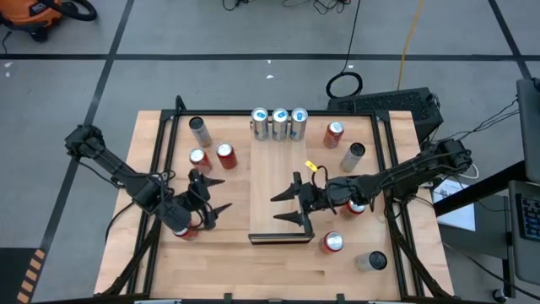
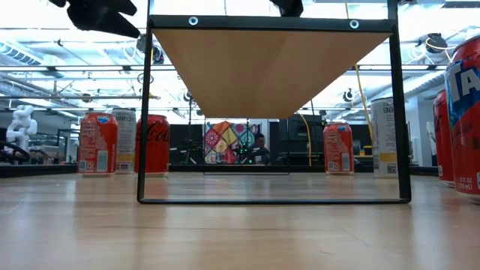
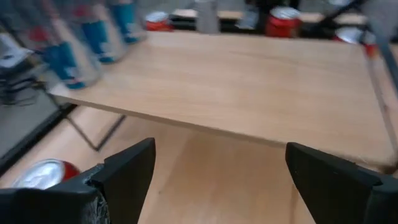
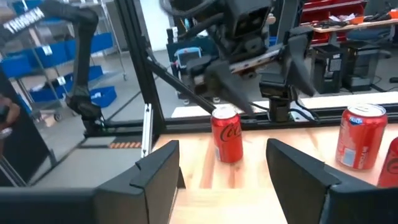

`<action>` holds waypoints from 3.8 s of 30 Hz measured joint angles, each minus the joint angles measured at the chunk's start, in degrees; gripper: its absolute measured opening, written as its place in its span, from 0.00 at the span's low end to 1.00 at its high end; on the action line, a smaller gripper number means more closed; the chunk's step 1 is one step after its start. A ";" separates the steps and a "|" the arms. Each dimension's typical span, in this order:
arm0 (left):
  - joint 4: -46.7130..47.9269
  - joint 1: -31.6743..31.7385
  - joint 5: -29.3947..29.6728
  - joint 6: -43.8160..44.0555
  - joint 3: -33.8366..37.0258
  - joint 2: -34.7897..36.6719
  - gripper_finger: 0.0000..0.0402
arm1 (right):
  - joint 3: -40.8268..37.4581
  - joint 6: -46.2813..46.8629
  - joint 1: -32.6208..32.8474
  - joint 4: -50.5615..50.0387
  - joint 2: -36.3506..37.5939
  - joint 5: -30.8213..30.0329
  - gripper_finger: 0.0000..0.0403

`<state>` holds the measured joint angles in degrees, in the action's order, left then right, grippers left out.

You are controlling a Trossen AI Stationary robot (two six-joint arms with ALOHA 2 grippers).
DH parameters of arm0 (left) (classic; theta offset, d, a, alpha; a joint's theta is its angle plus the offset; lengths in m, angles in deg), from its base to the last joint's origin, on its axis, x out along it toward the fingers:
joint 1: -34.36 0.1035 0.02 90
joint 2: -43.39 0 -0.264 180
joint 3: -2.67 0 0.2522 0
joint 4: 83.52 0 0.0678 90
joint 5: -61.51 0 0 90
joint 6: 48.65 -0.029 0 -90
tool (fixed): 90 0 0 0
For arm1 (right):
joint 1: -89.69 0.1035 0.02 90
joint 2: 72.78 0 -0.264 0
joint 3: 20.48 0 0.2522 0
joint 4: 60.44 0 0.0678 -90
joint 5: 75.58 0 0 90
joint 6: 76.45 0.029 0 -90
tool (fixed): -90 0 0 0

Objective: Place canned beverage on shelf
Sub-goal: Put the middle red soda can on the shelf

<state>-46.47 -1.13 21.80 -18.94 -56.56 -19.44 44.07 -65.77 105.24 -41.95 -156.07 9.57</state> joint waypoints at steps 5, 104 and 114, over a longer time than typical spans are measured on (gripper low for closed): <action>0.39 2.20 3.05 -4.94 0.00 0.00 0.90 | 0.00 -2.80 -0.07 -1.26 0.00 0.05 0.54; 47.08 45.96 -32.58 5.17 -12.92 3.88 0.90 | 0.00 -12.89 -0.02 -5.10 -0.22 -11.50 0.54; 47.11 52.04 -30.31 -1.83 -12.92 -0.63 0.90 | 0.00 -10.43 -0.02 -5.12 -0.22 -11.50 0.54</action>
<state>0.64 50.91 -8.51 -20.77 -69.48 -20.06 44.07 -76.20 105.22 -47.06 -156.29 -1.92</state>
